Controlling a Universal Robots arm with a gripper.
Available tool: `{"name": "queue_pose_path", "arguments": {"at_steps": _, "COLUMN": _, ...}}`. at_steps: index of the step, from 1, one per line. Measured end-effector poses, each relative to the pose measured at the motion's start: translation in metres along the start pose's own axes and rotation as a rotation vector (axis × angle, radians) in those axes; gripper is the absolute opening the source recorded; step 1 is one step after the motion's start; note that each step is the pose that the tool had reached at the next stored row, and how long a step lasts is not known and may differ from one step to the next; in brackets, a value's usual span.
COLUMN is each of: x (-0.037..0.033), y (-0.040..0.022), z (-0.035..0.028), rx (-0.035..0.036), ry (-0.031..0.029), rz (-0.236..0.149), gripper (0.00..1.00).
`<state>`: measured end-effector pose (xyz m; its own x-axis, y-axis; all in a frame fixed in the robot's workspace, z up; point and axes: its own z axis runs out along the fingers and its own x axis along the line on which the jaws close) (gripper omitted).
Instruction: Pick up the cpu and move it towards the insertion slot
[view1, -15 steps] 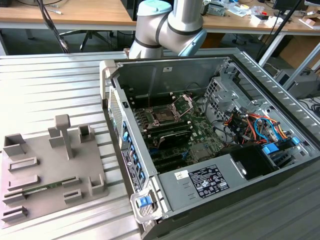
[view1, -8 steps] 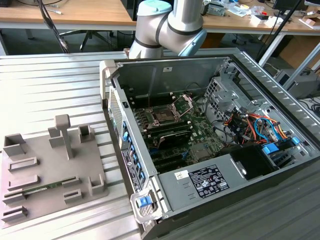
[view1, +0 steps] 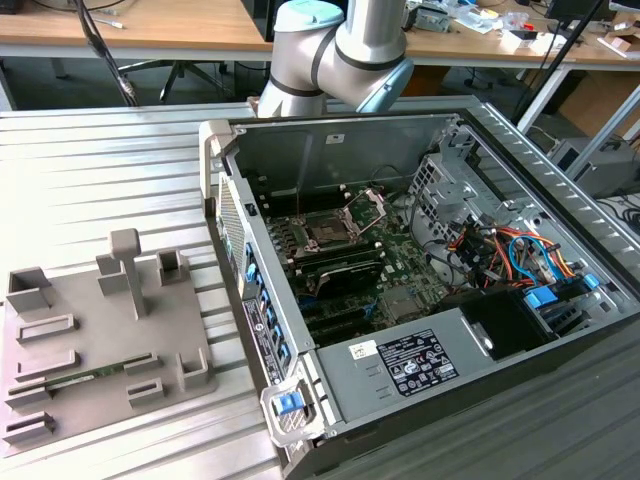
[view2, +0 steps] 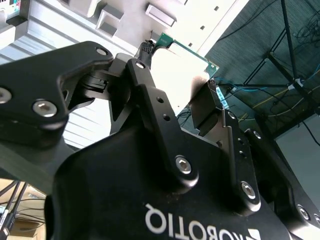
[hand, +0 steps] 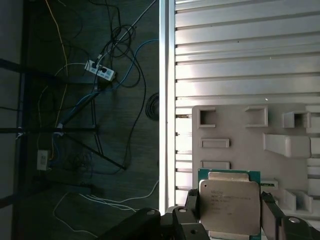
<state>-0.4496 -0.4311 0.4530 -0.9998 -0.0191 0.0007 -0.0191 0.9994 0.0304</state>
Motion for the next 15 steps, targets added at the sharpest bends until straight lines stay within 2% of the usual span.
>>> {"name": "queue_pose_path", "arguments": {"at_steps": 15, "x": -0.0082, "y": -0.0002, "z": 0.0000, "rx": 0.0001, "ry": -0.0001, "rz": 0.000, "gripper": 0.55}}
